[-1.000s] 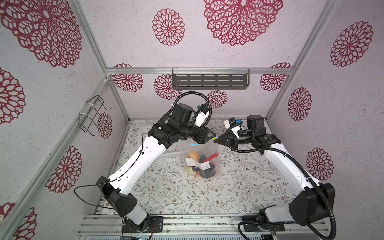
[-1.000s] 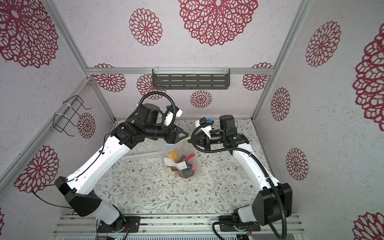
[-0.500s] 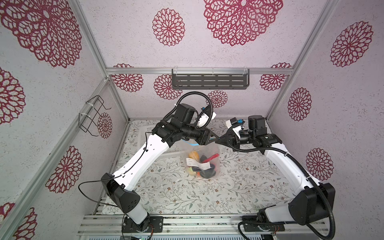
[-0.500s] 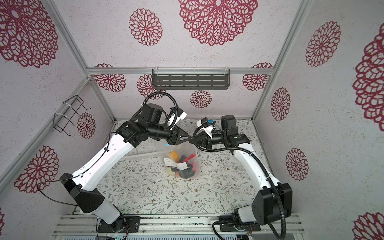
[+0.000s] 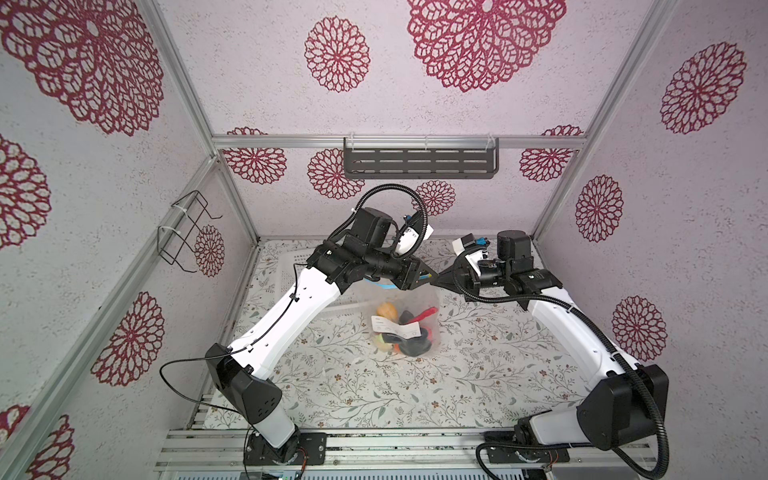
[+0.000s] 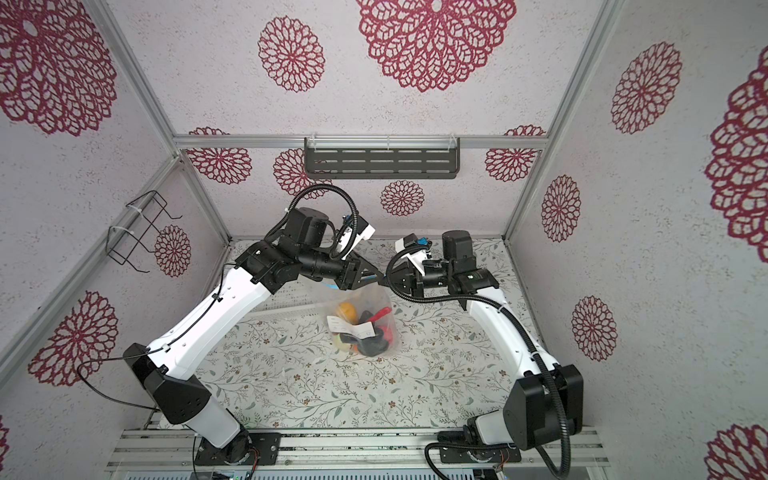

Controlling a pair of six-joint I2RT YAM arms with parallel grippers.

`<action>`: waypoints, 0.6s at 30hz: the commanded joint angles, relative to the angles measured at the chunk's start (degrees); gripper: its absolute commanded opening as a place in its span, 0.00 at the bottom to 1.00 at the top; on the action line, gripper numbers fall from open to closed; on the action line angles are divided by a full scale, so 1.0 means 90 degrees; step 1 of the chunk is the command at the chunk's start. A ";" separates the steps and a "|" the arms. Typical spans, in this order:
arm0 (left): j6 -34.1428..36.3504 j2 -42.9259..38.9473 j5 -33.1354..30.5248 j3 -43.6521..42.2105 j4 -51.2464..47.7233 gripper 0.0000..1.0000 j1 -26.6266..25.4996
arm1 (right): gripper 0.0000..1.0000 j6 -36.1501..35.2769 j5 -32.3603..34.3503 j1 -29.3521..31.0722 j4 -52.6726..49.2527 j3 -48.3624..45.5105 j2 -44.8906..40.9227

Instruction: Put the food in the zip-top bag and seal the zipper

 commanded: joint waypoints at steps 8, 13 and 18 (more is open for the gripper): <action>0.0083 0.0121 0.0122 0.0005 0.0068 0.23 -0.0055 | 0.00 0.0992 -0.0481 -0.0128 0.1493 -0.0305 -0.0259; 0.0100 0.0127 0.0061 0.0011 0.0055 0.22 -0.0065 | 0.00 0.1032 -0.0443 -0.0163 0.1524 -0.0328 -0.0281; 0.0332 0.0157 0.0071 0.0065 -0.0121 0.32 -0.0095 | 0.00 0.1052 -0.0414 -0.0176 0.1508 -0.0323 -0.0261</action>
